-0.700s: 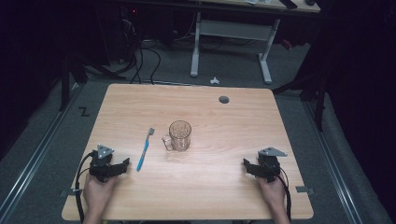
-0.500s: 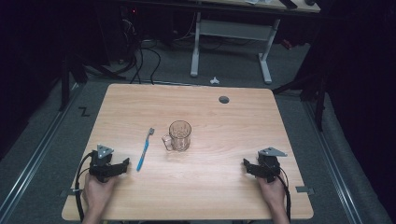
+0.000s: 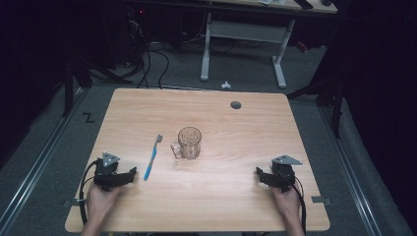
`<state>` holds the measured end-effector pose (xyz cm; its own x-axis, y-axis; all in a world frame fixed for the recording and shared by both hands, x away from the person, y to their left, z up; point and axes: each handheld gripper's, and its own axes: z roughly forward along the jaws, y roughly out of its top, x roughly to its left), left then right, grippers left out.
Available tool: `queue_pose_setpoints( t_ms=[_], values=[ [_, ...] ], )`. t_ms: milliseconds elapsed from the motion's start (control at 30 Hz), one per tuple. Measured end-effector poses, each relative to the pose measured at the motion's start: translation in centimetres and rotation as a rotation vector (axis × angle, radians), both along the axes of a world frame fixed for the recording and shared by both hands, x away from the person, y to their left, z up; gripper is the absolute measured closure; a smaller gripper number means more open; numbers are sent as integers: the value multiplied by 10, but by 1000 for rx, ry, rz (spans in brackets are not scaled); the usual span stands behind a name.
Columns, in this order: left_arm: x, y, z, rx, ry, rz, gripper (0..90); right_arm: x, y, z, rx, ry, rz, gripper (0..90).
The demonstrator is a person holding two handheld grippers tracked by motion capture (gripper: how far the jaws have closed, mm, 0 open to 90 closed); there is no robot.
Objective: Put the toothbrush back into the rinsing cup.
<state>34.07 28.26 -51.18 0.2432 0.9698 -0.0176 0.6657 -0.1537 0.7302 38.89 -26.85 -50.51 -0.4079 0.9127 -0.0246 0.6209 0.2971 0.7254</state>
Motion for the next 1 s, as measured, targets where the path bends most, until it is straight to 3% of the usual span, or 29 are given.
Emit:
queue_pose_setpoints(
  t_ms=[367, 567, 733, 1000],
  values=[
    [-3, 8, 9, 16, 32, 2, 286, 0, 0, 0, 0, 0, 1, 279],
    [-7, 4, 17, 30, 24, -34, 304, 0, 0, 0, -1, 0, 1, 279],
    [-14, 1, 23, 6, 30, -64, 322, 0, 0, 0, 0, 0, 0, 279],
    [-24, -13, 32, 5, 34, -117, 328, 0, 0, 0, 0, 0, 0, 279]
  ],
)
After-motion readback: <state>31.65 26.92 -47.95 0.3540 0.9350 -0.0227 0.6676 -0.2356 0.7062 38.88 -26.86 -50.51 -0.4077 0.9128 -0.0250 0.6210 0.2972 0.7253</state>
